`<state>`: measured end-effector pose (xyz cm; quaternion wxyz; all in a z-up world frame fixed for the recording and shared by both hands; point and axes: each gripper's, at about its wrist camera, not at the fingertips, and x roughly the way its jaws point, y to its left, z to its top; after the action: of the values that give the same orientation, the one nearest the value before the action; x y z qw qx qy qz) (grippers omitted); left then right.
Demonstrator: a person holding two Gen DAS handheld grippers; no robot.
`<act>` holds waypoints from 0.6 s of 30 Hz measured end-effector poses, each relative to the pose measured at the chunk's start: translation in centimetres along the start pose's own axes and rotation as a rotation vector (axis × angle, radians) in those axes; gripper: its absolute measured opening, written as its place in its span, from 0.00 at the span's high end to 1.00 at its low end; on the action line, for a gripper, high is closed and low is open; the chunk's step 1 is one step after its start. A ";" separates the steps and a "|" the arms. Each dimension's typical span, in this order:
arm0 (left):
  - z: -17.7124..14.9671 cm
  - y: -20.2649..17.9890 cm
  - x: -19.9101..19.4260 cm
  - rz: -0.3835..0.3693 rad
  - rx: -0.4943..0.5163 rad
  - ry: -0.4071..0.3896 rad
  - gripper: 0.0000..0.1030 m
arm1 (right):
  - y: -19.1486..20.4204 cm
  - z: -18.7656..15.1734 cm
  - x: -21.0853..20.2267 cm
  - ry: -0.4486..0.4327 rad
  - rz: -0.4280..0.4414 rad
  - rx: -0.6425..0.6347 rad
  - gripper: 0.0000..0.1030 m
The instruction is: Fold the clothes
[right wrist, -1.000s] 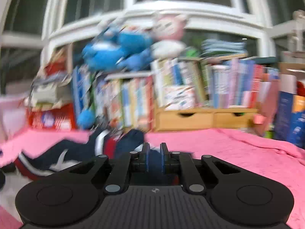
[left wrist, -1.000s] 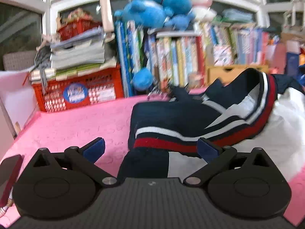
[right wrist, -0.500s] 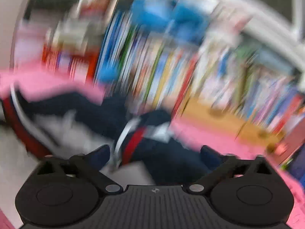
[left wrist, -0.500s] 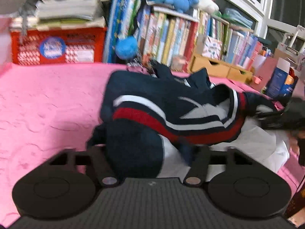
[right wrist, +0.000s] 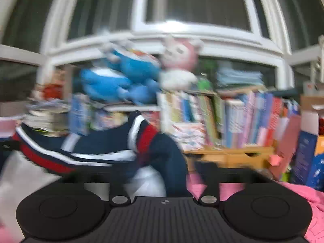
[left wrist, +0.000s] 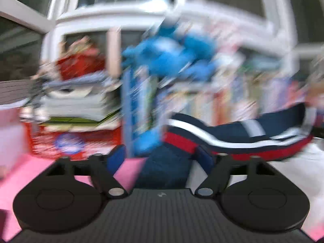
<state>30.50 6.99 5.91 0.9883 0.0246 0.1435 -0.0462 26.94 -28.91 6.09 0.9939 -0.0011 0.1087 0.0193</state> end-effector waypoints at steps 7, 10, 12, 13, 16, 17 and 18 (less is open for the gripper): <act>-4.6 2.9 -0.7 0.015 0.014 0.154 0.17 | -2.0 -6.0 2.2 0.313 -0.018 -0.001 0.00; -6.7 4.0 -3.1 -0.050 0.023 0.187 0.04 | -2.7 -7.7 -0.9 0.291 0.029 0.018 0.00; -7.7 4.0 -4.1 -0.114 0.034 0.217 0.00 | -3.2 -8.5 -2.6 0.301 0.070 0.047 0.00; -8.1 3.9 -4.4 -0.157 0.031 0.234 0.00 | -3.5 -8.9 -3.4 0.304 0.088 0.061 0.00; -9.2 3.4 -4.9 -0.224 0.029 0.260 0.00 | -3.6 -9.8 -5.6 0.299 0.140 0.088 0.00; -9.5 3.0 -4.7 -0.221 0.038 0.269 0.00 | -3.6 -10.2 -6.1 0.296 0.156 0.095 0.00; -9.8 2.7 -4.2 -0.213 0.043 0.282 0.01 | -3.6 -10.5 -6.2 0.296 0.163 0.104 0.00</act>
<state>23.98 10.62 -2.22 0.9470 0.0365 0.2816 -0.1500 18.75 -32.81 -2.79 0.9609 0.0563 0.2542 0.0938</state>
